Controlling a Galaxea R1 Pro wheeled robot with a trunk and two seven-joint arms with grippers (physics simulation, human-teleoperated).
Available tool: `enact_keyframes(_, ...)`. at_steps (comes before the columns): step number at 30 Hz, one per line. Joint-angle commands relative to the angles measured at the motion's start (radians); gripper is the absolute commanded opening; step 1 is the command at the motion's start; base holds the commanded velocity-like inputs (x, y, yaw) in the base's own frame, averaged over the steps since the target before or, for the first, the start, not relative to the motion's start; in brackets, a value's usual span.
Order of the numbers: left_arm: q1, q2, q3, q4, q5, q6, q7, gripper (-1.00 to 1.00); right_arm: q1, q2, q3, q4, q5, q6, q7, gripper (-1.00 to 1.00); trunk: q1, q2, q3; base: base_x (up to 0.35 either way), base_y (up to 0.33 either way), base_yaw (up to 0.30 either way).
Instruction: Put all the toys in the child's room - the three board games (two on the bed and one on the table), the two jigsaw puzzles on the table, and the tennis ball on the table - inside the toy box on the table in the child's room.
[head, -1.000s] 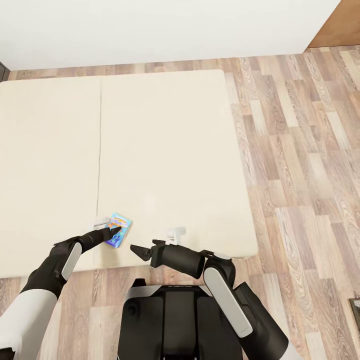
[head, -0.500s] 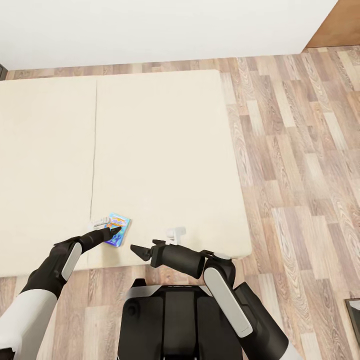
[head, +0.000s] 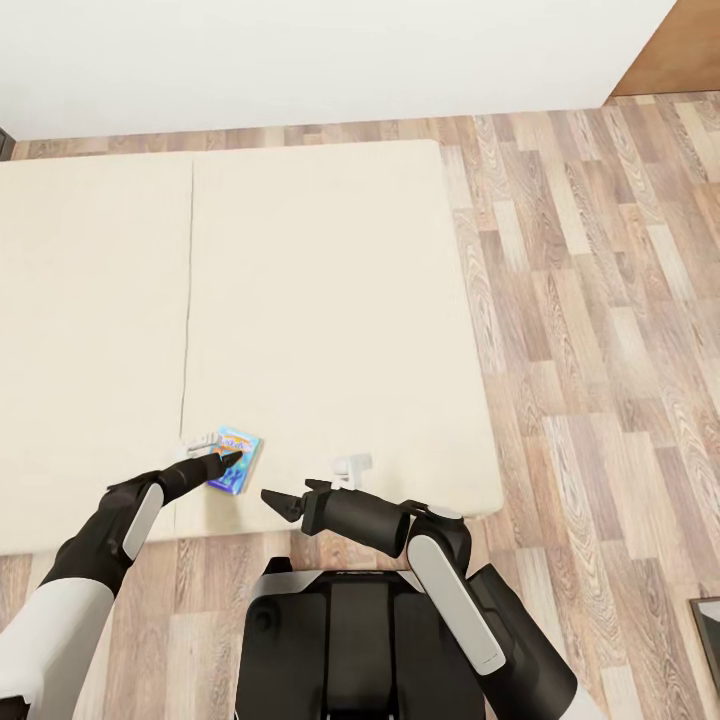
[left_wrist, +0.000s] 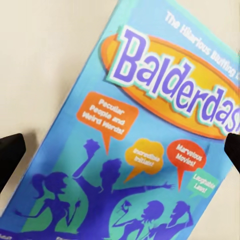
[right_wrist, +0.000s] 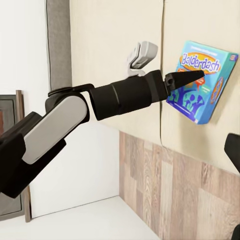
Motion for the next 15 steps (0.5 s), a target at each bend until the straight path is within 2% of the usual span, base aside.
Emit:
enact_keyframes(1, 0.000, 0.000, 0.002, -0.001, 0.007, 0.009, -0.002, 1.00, 0.000, 0.000, -0.001, -0.001, 0.001, 0.005, 0.003, 1.00, 0.001, -0.001, -0.001, 0.070, 0.000, 0.000)
enact_keyframes(15, 0.000, 0.000, 0.002, -0.002, 0.007, 0.009, -0.002, 1.00, 0.000, 0.001, -0.001, 0.000, 0.001, 0.005, 0.003, 1.00, 0.001, -0.001, -0.001, 0.026, 0.000, 0.000)
